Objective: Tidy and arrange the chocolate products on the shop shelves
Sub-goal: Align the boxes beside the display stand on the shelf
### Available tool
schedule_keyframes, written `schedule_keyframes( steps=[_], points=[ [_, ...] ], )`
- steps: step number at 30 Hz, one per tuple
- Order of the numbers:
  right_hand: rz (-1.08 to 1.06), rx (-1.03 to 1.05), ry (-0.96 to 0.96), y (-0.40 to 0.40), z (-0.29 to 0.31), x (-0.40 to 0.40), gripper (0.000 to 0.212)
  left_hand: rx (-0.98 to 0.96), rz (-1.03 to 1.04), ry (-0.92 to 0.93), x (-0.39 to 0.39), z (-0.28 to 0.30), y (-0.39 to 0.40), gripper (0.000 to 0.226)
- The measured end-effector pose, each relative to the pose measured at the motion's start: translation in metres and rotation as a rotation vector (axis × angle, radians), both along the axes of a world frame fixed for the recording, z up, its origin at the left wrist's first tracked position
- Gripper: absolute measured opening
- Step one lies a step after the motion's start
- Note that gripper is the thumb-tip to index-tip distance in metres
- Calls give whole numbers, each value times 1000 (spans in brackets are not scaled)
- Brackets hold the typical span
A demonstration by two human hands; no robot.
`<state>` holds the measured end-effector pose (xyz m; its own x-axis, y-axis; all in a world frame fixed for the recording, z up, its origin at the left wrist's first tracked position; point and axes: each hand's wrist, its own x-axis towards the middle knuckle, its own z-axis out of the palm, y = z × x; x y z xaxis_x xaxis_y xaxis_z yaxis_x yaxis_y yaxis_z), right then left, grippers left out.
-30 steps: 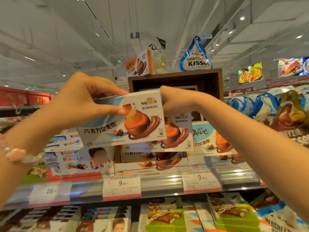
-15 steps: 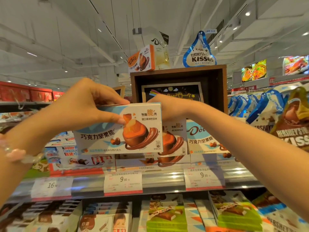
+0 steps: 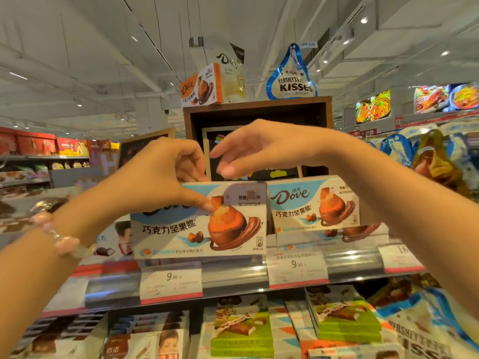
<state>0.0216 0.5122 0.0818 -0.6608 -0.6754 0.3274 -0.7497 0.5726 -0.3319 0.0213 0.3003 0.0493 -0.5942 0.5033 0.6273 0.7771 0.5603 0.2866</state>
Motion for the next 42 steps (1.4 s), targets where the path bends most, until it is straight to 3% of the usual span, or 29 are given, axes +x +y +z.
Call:
schedule_keyframes(
  steps=[2,5,11,14,17,22,27,31,36,42],
  points=[
    [-91,157,109,-3,0,6,59,10,-8,29,-3,0,12,52],
    [-182,182,208,-1,-3,11,60,48,-3,80,-5,1,29,53],
    [-302,216,191,41,10,29,32,-14,1,150,-6,-3,43,55],
    [-407,122,149,80,22,41,28,3,-6,116,-15,-6,32,61],
    [-501,67,126,109,29,49,27,-98,105,139,-27,-13,25,64],
    [-639,160,146,117,21,38,24,-266,128,97,-44,-35,28,49],
    [-664,150,98,112,4,18,24,-217,148,112,-50,-45,29,58],
    [-647,155,28,115,-11,6,25,-241,148,104,-48,-46,29,42],
    [-616,137,-56,121,-35,-10,25,-250,164,93,-45,-47,30,44],
    [-649,165,39,124,-41,-16,30,-243,190,144,-44,-51,29,48]
  ],
)
